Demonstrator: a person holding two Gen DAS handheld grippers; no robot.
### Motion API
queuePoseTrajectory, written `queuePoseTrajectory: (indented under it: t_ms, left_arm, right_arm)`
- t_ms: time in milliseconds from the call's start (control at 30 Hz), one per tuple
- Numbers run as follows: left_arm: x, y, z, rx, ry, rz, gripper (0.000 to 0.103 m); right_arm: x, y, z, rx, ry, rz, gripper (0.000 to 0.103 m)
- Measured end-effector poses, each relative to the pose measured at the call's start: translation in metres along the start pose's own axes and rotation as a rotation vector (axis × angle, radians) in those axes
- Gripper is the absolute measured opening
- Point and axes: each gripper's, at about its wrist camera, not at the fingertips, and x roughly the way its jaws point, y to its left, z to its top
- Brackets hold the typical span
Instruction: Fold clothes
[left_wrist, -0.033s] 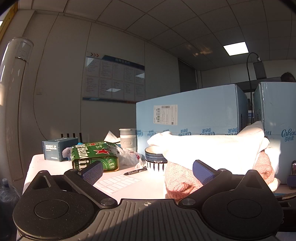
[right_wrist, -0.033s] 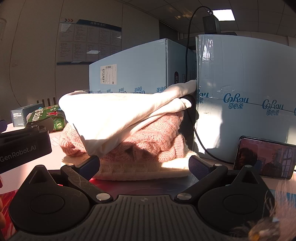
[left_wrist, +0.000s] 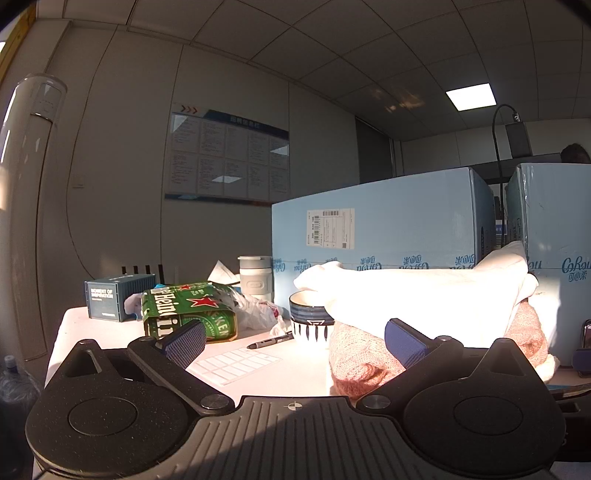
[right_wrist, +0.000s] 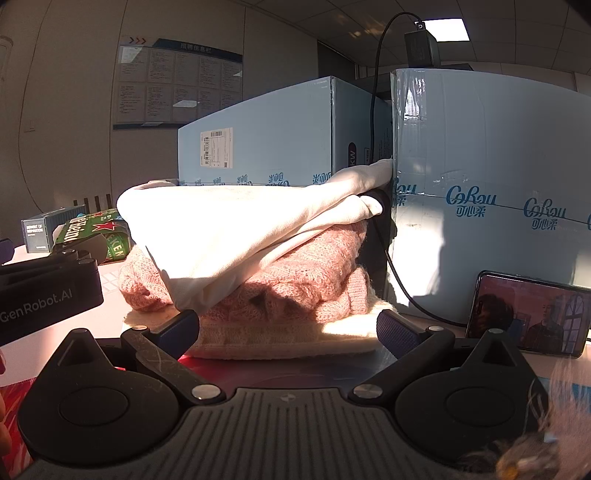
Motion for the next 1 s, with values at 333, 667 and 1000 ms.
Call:
queuePoseTrajectory:
  t_ms: [333,667,1000]
  left_arm:
    - [0.0007,0.0008,0.0024,0.001,0.000,0.000,0.103]
    - [-0.0005,0.0005,0.0013,0.001,0.001,0.000,0.103]
    - [-0.0002,0.0004,0.0013,0.000,0.000,0.000,0.103]
  right_arm:
    - [-0.0001,0.0003,-0.0001,0.000,-0.002,0.000,0.103]
    - [0.0004,0.0000,0.0009,0.000,-0.002,0.000,0.103]
    - [0.0000,-0.0006,0.0008,0.000,-0.002,0.000,0.103]
